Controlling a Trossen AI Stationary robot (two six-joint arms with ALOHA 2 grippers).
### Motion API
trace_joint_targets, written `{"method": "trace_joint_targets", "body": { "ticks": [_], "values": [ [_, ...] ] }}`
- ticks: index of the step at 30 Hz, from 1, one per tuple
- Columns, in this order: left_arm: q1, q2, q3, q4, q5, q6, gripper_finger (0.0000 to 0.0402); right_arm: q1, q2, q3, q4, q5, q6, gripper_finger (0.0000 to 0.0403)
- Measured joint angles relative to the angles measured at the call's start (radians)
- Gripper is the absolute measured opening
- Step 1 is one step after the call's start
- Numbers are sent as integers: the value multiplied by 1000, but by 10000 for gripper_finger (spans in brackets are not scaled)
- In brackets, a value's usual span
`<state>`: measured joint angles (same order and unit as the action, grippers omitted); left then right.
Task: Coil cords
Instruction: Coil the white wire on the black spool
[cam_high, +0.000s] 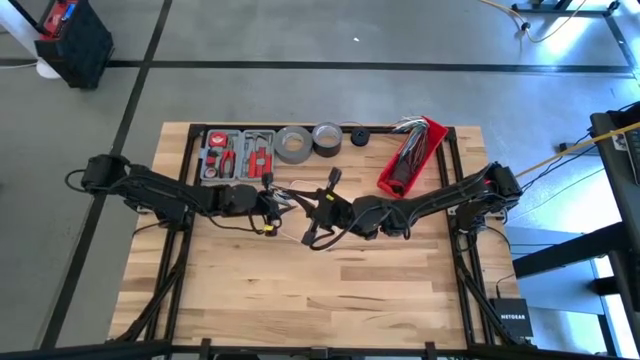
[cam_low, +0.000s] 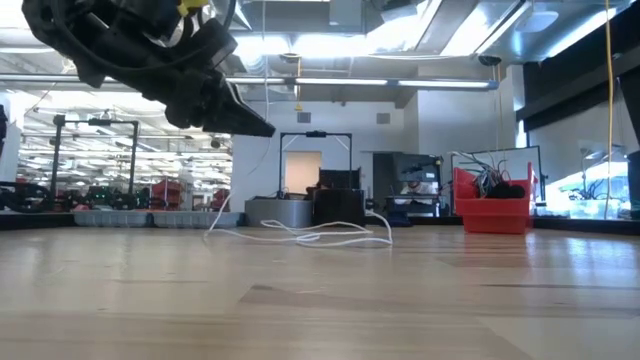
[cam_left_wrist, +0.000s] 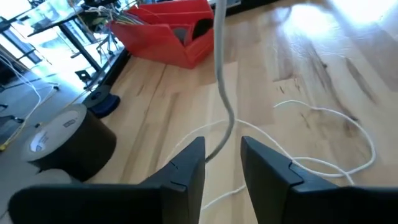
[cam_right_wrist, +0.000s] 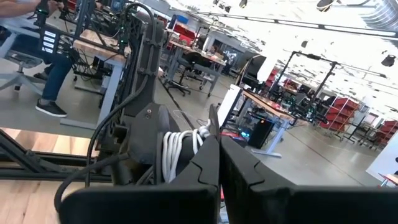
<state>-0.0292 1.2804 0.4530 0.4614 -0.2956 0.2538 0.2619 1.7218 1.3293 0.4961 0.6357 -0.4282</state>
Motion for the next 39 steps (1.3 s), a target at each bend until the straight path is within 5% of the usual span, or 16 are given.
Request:
{"method": "trace_joint_targets", "body": {
  "ticks": [7,14,18,27,39],
  "values": [
    [6,-3,0,-4,-3,39,9,0,1,0,-5,0,0,5],
    [10,-48,2,-120,-174,91,4,0,2,-1,-11,1,-1,5],
    [23,-160,2,-296,-258,70,2,0,2,-2,-38,2,-2,5],
    [39,-556,1,-563,-264,-29,2,-21,2,-1,-165,-1,-1,5],
    [37,-866,1,-618,72,-191,1,-143,84,-2,-276,-19,42,5]
  ]
}}
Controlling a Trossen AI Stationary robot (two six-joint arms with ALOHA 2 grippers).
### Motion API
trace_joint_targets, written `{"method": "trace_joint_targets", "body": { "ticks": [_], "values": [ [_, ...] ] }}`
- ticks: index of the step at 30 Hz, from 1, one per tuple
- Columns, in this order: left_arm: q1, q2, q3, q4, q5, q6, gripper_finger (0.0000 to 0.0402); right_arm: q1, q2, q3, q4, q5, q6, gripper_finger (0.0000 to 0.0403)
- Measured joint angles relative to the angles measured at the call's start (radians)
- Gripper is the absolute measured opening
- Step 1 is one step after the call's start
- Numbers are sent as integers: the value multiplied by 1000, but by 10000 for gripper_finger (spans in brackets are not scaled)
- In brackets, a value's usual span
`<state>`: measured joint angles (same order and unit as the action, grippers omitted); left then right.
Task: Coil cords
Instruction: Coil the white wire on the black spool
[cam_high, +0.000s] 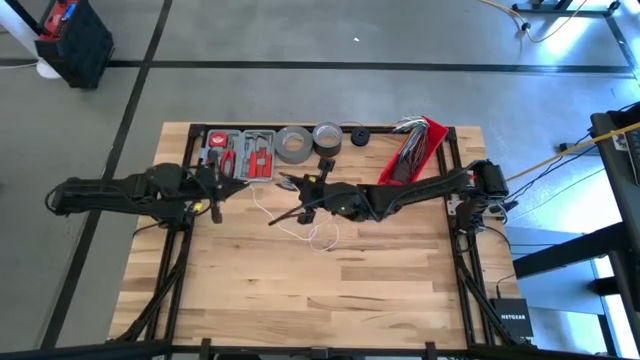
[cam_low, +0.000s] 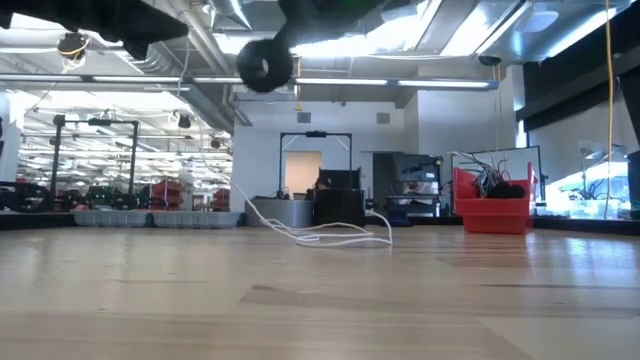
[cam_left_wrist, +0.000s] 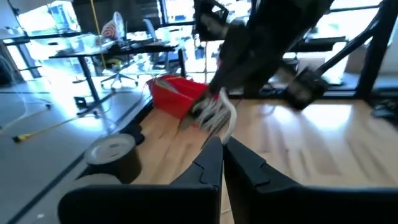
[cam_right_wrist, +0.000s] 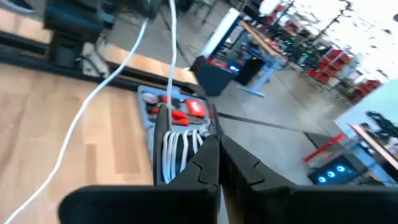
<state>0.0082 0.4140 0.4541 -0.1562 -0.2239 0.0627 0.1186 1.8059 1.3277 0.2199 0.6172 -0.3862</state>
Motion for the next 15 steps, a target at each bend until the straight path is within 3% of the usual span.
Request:
{"method": "trace_joint_targets", "body": {
  "ticks": [7,15],
  "values": [
    [-1,29,0,51,28,-57,1,-16,42,0,44,-35,4,5],
    [-6,199,-23,241,91,-102,1,-41,77,1,124,-44,54,5]
  ]
}}
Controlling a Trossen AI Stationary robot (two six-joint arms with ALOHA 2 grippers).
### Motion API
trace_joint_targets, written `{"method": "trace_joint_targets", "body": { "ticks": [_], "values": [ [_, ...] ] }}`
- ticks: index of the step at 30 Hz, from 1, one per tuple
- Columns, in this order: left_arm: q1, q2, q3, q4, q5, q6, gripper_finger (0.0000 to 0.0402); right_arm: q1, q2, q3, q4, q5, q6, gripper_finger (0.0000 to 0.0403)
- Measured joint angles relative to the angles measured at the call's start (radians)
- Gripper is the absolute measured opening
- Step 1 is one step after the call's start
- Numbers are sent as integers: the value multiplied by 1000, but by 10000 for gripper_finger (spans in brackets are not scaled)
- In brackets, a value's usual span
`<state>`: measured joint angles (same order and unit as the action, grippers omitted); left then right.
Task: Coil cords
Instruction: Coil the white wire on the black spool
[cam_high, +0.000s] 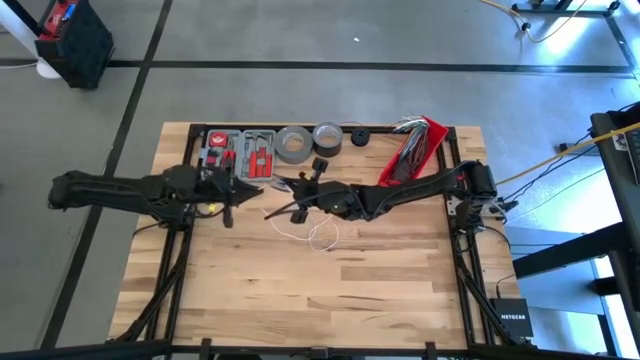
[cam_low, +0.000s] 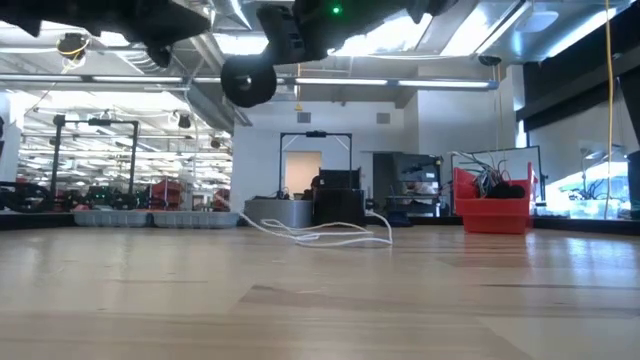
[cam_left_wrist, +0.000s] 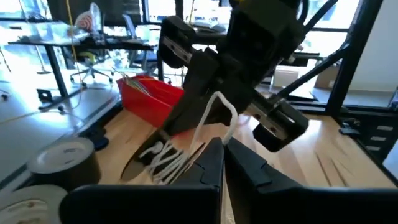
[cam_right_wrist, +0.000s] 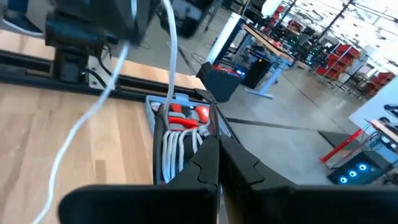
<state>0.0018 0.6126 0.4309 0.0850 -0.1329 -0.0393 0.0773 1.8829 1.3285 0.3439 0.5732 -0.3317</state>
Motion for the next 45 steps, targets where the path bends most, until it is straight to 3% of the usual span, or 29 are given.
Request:
{"method": "trace_joint_targets", "body": {
  "ticks": [10,19,23,27,34,45],
  "values": [
    [-28,258,0,184,0,1,2,-6,1,0,71,-23,48,5],
    [-28,403,0,279,0,14,1,-5,1,0,136,-49,101,5],
    [-28,429,-1,307,-5,22,4,-5,1,0,167,-84,111,5],
    [-27,445,-1,282,-77,66,4,-5,1,0,211,-136,148,5],
    [-26,442,-1,198,-145,155,5,31,-35,-1,218,-126,141,5],
    [-26,444,4,168,-167,197,5,162,-126,-3,223,30,-49,5]
  ]
}}
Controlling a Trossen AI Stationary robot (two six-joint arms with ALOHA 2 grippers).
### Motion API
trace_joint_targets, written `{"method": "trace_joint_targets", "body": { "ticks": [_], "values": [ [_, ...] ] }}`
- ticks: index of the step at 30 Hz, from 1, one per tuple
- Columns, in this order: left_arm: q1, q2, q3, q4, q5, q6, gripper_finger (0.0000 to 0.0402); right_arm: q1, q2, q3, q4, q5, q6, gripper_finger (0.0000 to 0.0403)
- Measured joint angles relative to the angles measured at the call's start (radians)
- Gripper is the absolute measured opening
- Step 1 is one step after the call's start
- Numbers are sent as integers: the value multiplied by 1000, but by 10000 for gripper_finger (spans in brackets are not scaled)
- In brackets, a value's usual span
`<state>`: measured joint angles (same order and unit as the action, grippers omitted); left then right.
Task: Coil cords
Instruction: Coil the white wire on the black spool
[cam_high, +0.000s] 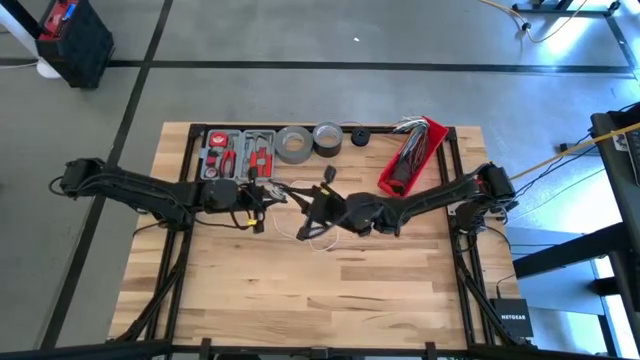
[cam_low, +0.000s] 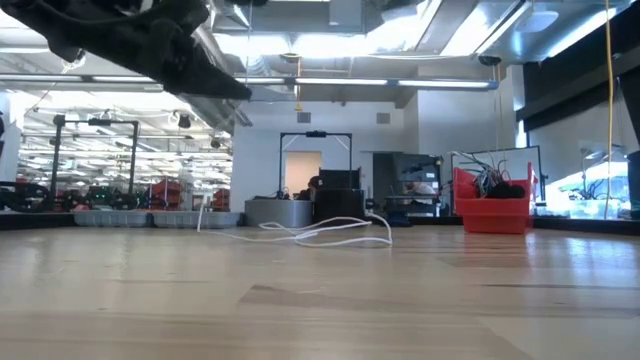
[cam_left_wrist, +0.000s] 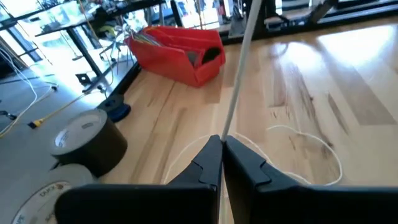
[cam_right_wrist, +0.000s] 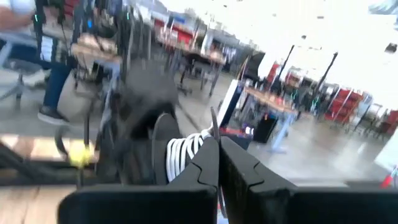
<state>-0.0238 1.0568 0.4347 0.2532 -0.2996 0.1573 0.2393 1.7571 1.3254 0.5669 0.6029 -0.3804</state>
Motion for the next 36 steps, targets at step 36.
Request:
{"method": "trace_joint_targets", "body": {
  "ticks": [36],
  "values": [
    [39,-489,51,-515,-80,-89,0,-50,-23,5,-345,-54,-31,5]
  ]
}}
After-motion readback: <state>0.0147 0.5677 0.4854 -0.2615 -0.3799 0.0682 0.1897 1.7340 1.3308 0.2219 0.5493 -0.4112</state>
